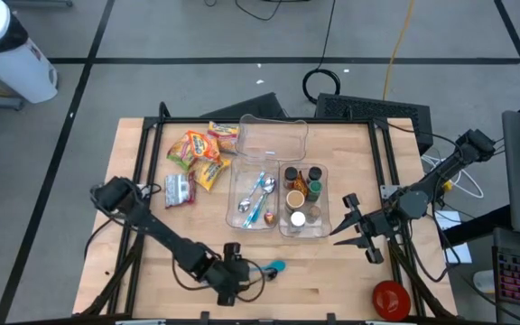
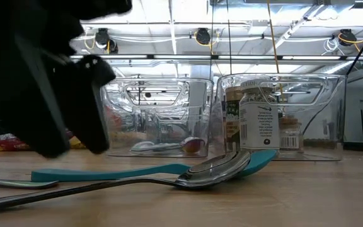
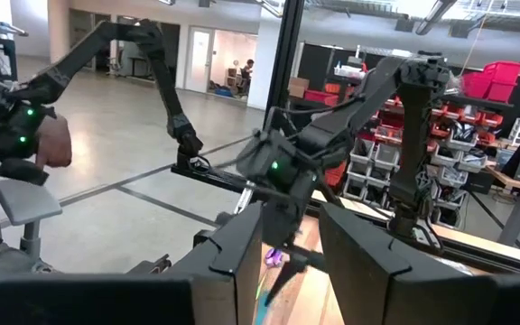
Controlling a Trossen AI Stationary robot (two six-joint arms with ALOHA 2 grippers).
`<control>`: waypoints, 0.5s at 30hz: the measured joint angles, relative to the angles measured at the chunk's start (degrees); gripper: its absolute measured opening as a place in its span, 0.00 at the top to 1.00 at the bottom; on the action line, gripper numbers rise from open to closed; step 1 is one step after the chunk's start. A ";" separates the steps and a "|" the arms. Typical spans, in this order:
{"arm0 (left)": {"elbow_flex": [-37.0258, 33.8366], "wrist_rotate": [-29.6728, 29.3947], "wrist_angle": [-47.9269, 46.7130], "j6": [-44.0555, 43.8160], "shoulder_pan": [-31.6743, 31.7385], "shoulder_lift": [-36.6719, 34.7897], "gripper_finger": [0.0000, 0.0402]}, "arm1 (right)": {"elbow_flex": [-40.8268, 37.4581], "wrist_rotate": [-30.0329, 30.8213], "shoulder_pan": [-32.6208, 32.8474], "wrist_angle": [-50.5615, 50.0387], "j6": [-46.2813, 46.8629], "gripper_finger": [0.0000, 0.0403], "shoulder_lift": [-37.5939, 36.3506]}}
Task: Pick & Place Food Item
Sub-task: Put the blue spoon into the bottom left transparent bin
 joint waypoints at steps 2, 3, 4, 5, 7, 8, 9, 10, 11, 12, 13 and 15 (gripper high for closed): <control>0.00 -0.09 -0.17 -1.60 0.49 0.91 0.39 | 0.00 -0.01 -0.01 -0.09 0.00 0.74 0.00; 0.00 -0.25 -0.50 -2.27 0.72 1.20 0.39 | 0.00 0.01 -0.01 -0.10 0.00 0.74 0.00; 0.00 -0.30 -0.79 -2.98 1.06 1.45 0.39 | 0.00 0.01 -0.01 -0.09 0.00 0.74 0.00; 0.00 -0.47 -0.86 -3.64 1.32 1.61 0.39 | 0.00 -0.01 -0.01 -0.09 0.00 0.74 -0.02; 0.00 -0.55 -1.80 -4.48 1.88 1.73 0.39 | 0.00 0.01 0.00 -0.10 0.00 0.74 0.00; 0.00 -0.57 -2.49 -5.01 2.14 1.73 0.39 | 0.00 0.01 0.00 -0.07 0.02 0.74 0.00; 0.00 -0.56 -2.86 -5.42 2.37 1.73 0.39 | 0.00 0.00 0.00 -0.09 0.02 0.74 0.00; 0.00 -0.55 -3.09 -5.59 2.57 1.73 0.39 | 0.00 0.01 -0.01 -0.13 0.02 0.74 0.00; 0.00 -0.59 -3.45 -5.55 2.69 1.73 0.39 | 0.00 0.01 -0.01 -0.13 0.02 0.74 0.00; 0.00 -0.57 -3.62 -5.39 2.75 1.72 0.39 | 0.00 0.01 0.01 -0.11 0.02 0.74 0.00; 0.00 -0.57 -3.83 -5.38 2.77 1.73 0.39 | 0.00 0.01 0.01 -0.13 0.02 0.74 0.00; 0.08 -0.75 -3.99 -5.35 2.75 2.12 0.39 | 0.00 -0.01 0.01 -0.15 0.02 0.74 0.00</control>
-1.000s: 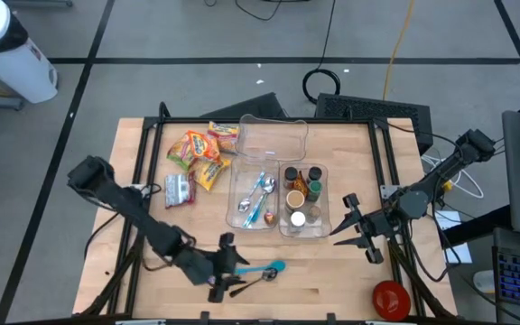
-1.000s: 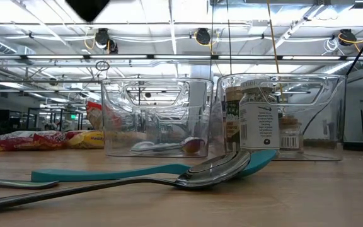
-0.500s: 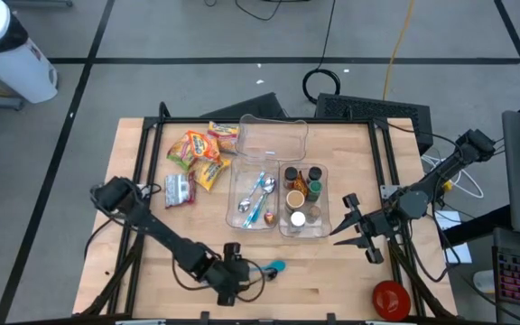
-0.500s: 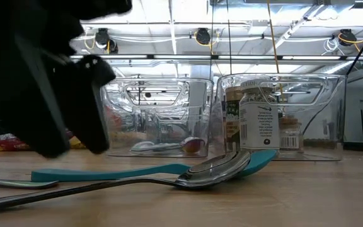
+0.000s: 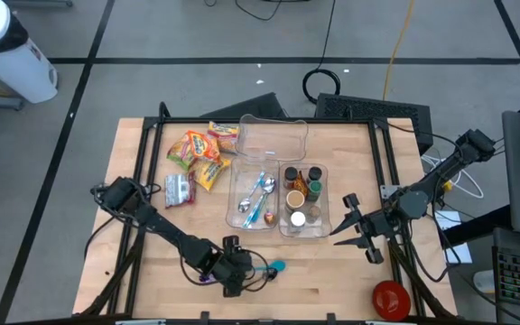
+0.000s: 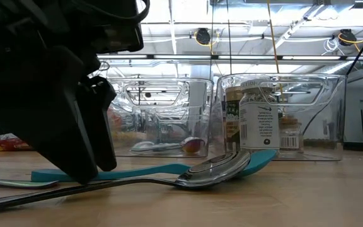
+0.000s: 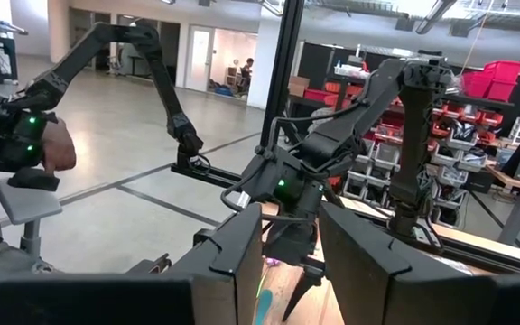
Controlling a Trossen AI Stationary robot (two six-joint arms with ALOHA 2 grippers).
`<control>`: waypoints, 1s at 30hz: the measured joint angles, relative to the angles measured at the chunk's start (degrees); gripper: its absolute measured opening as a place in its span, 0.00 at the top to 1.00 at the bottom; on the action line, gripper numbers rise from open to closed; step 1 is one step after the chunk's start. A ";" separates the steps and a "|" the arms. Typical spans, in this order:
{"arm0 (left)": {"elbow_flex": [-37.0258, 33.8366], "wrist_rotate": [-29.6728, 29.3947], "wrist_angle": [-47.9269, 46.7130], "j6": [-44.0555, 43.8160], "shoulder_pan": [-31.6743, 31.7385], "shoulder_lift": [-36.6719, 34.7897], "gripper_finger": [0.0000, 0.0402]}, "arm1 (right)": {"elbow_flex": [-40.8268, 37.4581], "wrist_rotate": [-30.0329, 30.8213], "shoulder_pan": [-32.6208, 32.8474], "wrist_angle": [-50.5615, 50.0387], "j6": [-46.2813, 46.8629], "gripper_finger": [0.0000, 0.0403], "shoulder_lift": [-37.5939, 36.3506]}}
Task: Pick & Place Food Item
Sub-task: Put the blue spoon into the bottom left transparent bin
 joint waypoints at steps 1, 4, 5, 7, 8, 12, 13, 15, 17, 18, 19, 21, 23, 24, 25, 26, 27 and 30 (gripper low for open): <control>0.01 -0.14 -0.02 0.03 -0.04 0.09 0.39 | 0.00 0.01 -0.02 -0.01 0.00 0.74 0.00; 0.12 0.47 -0.08 0.39 -0.39 0.79 0.40 | 0.00 0.02 -0.01 -0.12 0.00 0.74 -0.01; 0.12 0.64 -0.39 0.53 -0.44 0.81 0.42 | 0.00 0.02 0.00 -0.23 0.00 0.74 0.00; 0.12 1.11 -0.59 1.26 -0.70 0.84 0.47 | 0.00 0.01 -0.01 -0.22 0.00 0.74 0.00; 0.12 1.09 -0.59 1.26 -0.82 0.87 0.50 | 0.00 0.02 0.00 -0.20 0.00 0.74 0.00; 0.08 0.65 -0.12 2.43 -1.33 1.01 0.64 | 0.00 0.02 0.00 -0.20 0.02 0.74 0.00; 0.08 0.76 -0.13 2.81 -1.43 1.03 0.68 | 0.00 0.01 -0.01 -0.20 0.02 0.74 0.00; 0.03 0.86 -0.16 2.76 -1.48 1.05 0.76 | 0.00 0.01 -0.02 -0.20 0.02 0.74 0.00; 0.01 0.91 -0.24 1.87 -1.46 1.08 0.83 | 0.00 0.02 -0.01 -0.20 0.02 0.74 0.00; 0.01 0.96 -0.25 1.33 -1.44 1.08 0.86 | 0.00 0.02 -0.02 -0.20 0.02 0.74 0.00; 0.01 1.13 -0.35 0.99 -1.42 1.08 0.89 | 0.00 0.02 -0.01 -0.22 0.02 0.74 0.00; 0.01 1.56 -0.26 0.54 -1.33 1.08 0.93 | 0.00 0.02 -0.01 -0.20 0.02 0.74 0.00; 0.06 1.95 0.03 0.58 -1.17 1.08 0.96 | 0.00 0.02 -0.02 -0.20 0.02 0.74 0.00; 0.03 1.90 0.07 0.57 -1.11 1.08 0.97 | 0.00 0.02 -0.01 -0.20 0.02 0.74 0.00; 0.03 1.88 0.07 0.50 -1.08 1.09 0.98 | 0.00 0.02 0.00 -0.20 0.02 0.74 0.00; 0.03 1.90 0.03 0.35 -0.97 1.12 0.99 | 0.00 0.02 0.00 -0.20 0.02 0.74 0.00; 0.03 1.96 0.00 0.24 -0.80 1.12 0.99 | 0.00 0.02 0.00 -0.20 0.02 0.74 0.00; -0.01 1.12 -0.36 -1.06 -0.25 1.12 0.99 | 0.00 0.02 -0.02 -0.20 0.02 0.74 0.00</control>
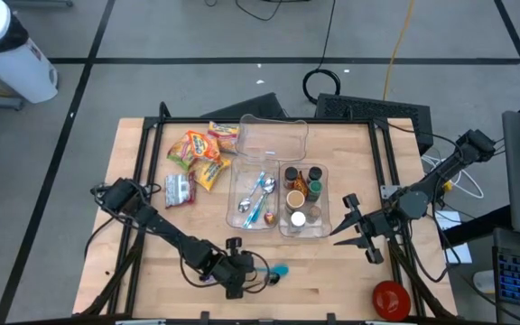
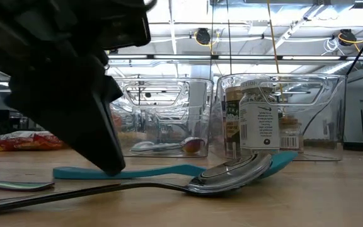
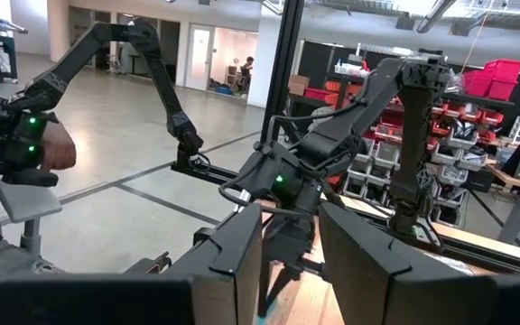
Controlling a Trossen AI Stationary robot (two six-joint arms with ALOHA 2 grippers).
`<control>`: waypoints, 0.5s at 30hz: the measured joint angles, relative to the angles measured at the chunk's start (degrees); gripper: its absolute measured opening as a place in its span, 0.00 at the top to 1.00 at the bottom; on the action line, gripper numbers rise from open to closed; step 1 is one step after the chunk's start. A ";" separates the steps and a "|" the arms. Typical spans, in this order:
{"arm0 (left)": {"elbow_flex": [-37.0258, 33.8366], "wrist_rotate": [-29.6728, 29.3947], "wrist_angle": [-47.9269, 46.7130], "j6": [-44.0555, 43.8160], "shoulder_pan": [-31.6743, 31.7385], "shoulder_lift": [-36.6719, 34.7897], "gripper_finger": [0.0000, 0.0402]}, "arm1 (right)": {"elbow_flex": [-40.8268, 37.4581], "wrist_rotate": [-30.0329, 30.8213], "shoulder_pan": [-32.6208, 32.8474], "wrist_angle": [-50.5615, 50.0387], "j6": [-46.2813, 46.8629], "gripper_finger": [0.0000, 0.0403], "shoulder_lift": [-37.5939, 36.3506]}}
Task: Pick & Place Food Item
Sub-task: Put the blue spoon into the bottom left transparent bin
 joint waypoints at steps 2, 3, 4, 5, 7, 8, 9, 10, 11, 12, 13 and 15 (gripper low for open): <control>0.00 -0.48 -0.50 -1.00 0.25 0.00 0.99 | 0.00 0.01 0.02 0.00 0.00 0.74 0.00; 0.03 -0.32 -0.90 -1.70 0.38 0.00 1.00 | 0.00 0.01 0.00 0.00 0.00 0.74 0.00; 0.04 -0.09 -1.49 -2.38 0.47 0.00 0.99 | 0.00 0.01 0.02 -0.02 0.00 0.74 0.00; 0.07 0.39 -2.22 -3.01 0.53 -0.02 0.99 | 0.00 0.01 0.00 0.00 0.00 0.74 0.00; 0.07 1.29 -4.34 -4.21 0.54 -0.02 1.00 | 0.00 0.00 0.00 0.00 0.00 0.74 0.00; 0.04 1.92 -5.30 -5.00 0.54 -0.08 1.00 | 0.00 0.01 0.00 0.00 0.00 0.74 0.00; 0.04 2.45 -6.14 -5.74 0.46 -0.28 0.99 | 0.00 0.01 0.01 0.00 0.00 0.74 0.00; 0.04 3.00 -7.05 -6.59 0.31 -0.43 0.99 | 0.00 0.01 0.01 -0.01 0.00 0.74 0.00; 0.04 3.46 -7.98 -7.35 0.18 -0.57 0.99 | 0.00 0.01 0.01 -0.01 0.00 0.74 0.00; 0.04 3.95 -8.70 -8.17 0.00 -0.64 0.99 | 0.00 0.00 0.02 0.00 0.00 0.74 0.00; 0.04 4.45 -9.28 -8.73 -0.24 -0.91 0.99 | 0.00 0.00 0.01 -0.02 0.00 0.74 0.00; -0.01 5.80 -11.28 -10.18 -0.76 -1.78 1.00 | 0.00 0.01 0.00 -0.02 0.00 0.74 0.00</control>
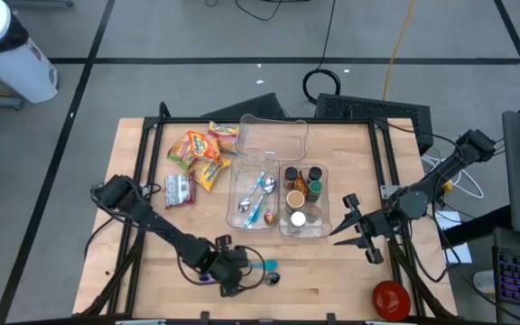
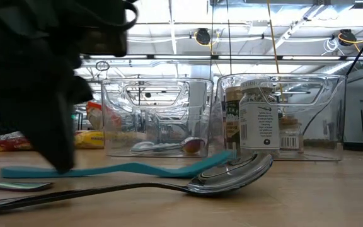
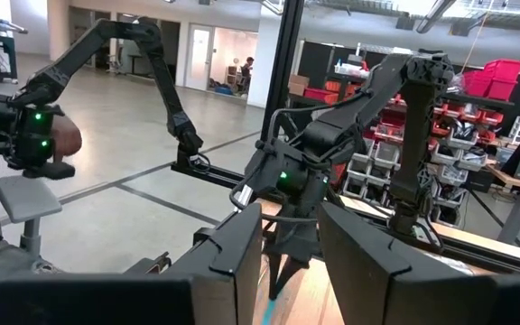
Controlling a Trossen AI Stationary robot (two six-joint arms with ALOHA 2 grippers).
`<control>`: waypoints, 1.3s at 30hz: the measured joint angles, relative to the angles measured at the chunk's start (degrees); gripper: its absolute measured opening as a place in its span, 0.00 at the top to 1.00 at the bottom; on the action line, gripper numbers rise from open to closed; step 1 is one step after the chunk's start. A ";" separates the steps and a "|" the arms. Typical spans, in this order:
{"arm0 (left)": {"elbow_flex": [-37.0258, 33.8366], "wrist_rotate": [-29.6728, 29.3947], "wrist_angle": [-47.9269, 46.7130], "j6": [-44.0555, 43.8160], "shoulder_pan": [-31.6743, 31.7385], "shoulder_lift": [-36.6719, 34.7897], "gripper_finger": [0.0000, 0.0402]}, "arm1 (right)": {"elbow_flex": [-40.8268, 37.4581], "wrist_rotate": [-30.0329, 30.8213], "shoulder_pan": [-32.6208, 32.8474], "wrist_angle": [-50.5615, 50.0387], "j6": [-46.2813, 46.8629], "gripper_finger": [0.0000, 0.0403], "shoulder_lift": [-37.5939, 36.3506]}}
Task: Pick & Place Food Item
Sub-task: Put the blue spoon into the bottom left transparent bin
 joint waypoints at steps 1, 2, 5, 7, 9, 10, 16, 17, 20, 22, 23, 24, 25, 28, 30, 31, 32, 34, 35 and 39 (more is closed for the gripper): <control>-0.08 0.28 -0.94 -0.93 -0.29 -0.52 0.99 | 0.00 0.00 0.02 0.02 0.00 0.74 -0.02; -0.10 -0.04 -1.71 -1.47 -0.63 -1.19 0.99 | 0.00 -0.02 0.02 0.02 0.00 0.74 -0.02; -0.38 -2.70 -4.36 -2.47 -1.54 -3.15 0.98 | -0.02 0.02 0.02 0.03 0.00 0.74 -0.02; -0.45 -3.95 -5.13 -1.88 -2.02 -4.45 0.99 | -0.02 0.06 0.01 -0.01 0.00 0.74 0.00; -0.54 -5.20 -3.79 -1.08 -2.32 -5.33 0.99 | -0.02 0.09 0.01 0.07 0.00 0.74 -0.02; -0.48 -5.92 -2.69 -1.02 -2.43 -5.77 0.99 | -0.02 0.09 0.00 0.03 0.00 0.74 -0.02; -0.34 -9.58 0.45 -0.48 -2.40 -6.07 0.84 | -0.04 0.07 0.01 0.02 0.00 0.74 -0.02; -0.35 -10.60 0.06 -0.30 -2.35 -6.15 0.80 | -0.04 0.07 0.01 0.01 0.00 0.74 -0.02; -1.19 -12.85 0.10 1.09 -2.35 -6.16 0.68 | -0.04 0.05 0.00 0.02 0.00 0.74 -0.02; -1.91 -12.98 0.45 1.51 -2.32 -6.16 0.62 | -0.04 0.04 0.01 0.00 0.00 0.74 -0.02; -2.26 -13.00 0.97 1.76 -2.19 -6.16 0.59 | -0.04 0.04 0.01 0.01 0.00 0.74 -0.02; -2.78 -12.96 1.71 2.04 -2.13 -6.18 0.57 | -0.04 0.04 0.00 0.02 0.00 0.74 -0.02; -3.38 -12.53 2.49 2.23 -1.98 -6.22 0.54 | -0.04 0.04 0.00 0.02 0.00 0.74 -0.02; -4.73 -11.10 4.63 2.44 -1.47 -6.22 0.50 | -0.04 0.04 0.02 0.02 0.00 0.74 -0.02; -5.30 -10.83 6.29 2.49 -1.13 -6.28 0.49 | -0.04 0.04 0.00 0.02 0.00 0.74 -0.02; -5.68 -10.83 7.00 3.00 -1.01 -6.29 0.49 | -0.04 0.04 0.01 0.01 0.00 0.74 -0.02; -6.03 -10.83 7.63 3.93 -0.87 -6.29 0.49 | -0.04 0.04 0.02 0.01 0.00 0.74 -0.02; -6.71 -10.79 8.94 5.80 -0.80 -6.29 0.49 | -0.04 0.04 0.02 0.01 0.00 0.74 -0.02; -7.07 -10.79 9.70 6.26 -0.80 -6.29 0.49 | -0.04 0.02 0.00 0.02 0.00 0.74 -0.02; -8.84 -10.18 10.65 6.71 -0.80 -6.31 0.49 | -0.04 0.02 0.00 0.01 0.00 0.74 -0.02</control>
